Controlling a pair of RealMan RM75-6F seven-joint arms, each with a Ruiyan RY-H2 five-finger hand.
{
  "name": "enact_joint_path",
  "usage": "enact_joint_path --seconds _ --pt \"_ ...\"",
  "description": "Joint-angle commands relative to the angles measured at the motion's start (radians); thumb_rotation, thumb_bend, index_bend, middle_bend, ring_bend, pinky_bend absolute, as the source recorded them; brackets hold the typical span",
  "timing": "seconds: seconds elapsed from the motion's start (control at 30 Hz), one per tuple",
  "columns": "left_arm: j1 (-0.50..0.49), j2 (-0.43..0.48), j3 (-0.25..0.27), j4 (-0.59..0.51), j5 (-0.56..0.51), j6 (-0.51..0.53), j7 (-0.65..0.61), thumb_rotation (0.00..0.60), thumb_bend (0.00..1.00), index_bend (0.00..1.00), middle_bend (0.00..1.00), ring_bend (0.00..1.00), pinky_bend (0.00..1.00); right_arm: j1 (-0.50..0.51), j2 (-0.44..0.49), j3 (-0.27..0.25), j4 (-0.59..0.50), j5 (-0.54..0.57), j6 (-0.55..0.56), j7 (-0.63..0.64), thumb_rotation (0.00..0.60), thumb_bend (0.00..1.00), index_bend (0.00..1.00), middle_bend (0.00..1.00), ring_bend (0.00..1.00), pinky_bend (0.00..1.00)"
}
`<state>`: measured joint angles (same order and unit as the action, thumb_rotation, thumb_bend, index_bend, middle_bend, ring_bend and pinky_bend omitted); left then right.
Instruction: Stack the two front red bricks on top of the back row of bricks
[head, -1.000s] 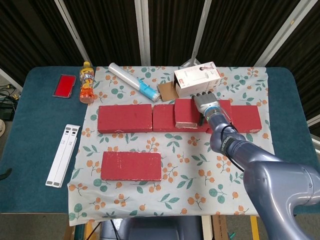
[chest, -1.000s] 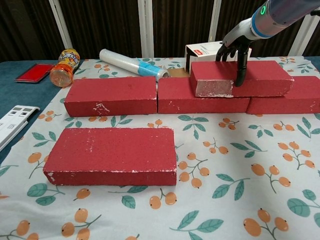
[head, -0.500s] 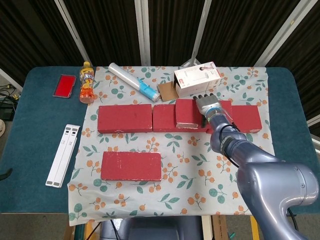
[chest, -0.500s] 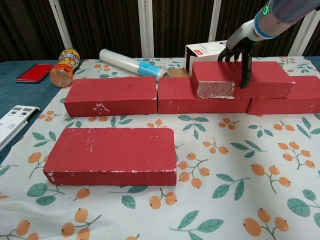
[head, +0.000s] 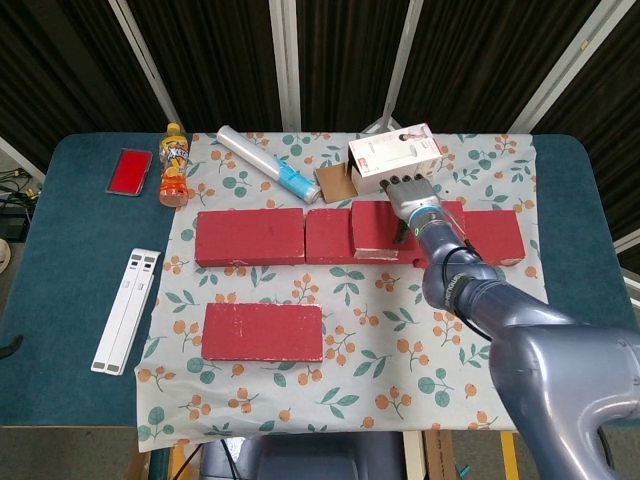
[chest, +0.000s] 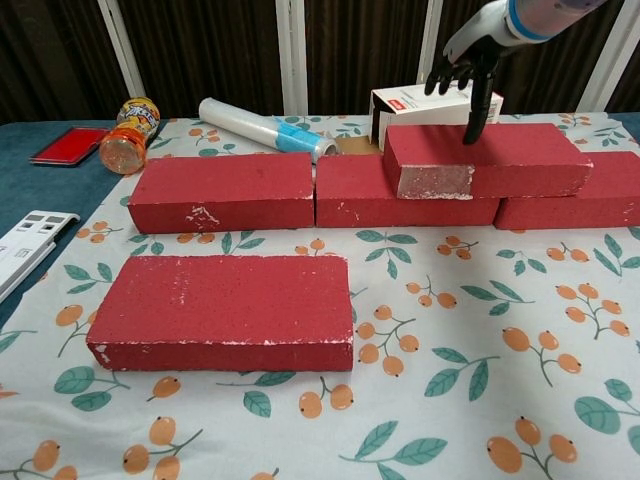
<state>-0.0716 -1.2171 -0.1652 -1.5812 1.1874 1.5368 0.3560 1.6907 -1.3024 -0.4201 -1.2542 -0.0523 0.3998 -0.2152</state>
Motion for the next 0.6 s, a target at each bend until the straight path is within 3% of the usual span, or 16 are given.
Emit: enact_joint_path --seconds 0.03,0.2,0.3,0.4,0.5,0.6 --pt "0.002 0.002 -0.002 -0.002 -0.002 0.001 -0.005 0.6 0.08 0.11 0.0 0.02 0.16 -0.067 0.095 0.079 -0.086 -0.108 0.09 0.06 0.6 0.21 0.0 0.0 0.0 0.0" --pt "0.005 0.007 0.002 -0.007 0.004 0.002 -0.014 0.6 0.08 0.11 0.0 0.02 0.16 -0.121 0.223 0.088 -0.21 -0.195 0.135 0.067 0.6 0.21 0.0 0.0 0.0 0.0" --pt "0.006 0.013 0.007 -0.013 0.021 0.004 -0.026 0.6 0.08 0.11 0.0 0.02 0.16 -0.175 0.318 0.084 -0.342 -0.264 0.247 0.068 0.6 0.21 0.0 0.0 0.0 0.0" --pt "0.01 0.017 0.013 -0.016 0.055 0.021 -0.047 0.6 0.08 0.1 0.0 0.02 0.16 -0.284 0.407 0.073 -0.519 -0.379 0.488 0.074 0.6 0.21 0.0 0.0 0.0 0.0" --pt "0.017 0.021 0.014 -0.021 0.079 0.041 -0.076 0.6 0.08 0.1 0.01 0.02 0.16 -0.46 0.456 0.051 -0.679 -0.515 0.793 0.129 0.6 0.21 0.0 0.0 0.0 0.0" --pt "0.02 0.037 0.016 -0.047 0.085 0.039 -0.092 0.6 0.08 0.09 0.01 0.02 0.16 -0.716 0.441 0.009 -0.764 -0.718 1.101 0.248 0.6 0.21 0.0 0.0 0.0 0.0"
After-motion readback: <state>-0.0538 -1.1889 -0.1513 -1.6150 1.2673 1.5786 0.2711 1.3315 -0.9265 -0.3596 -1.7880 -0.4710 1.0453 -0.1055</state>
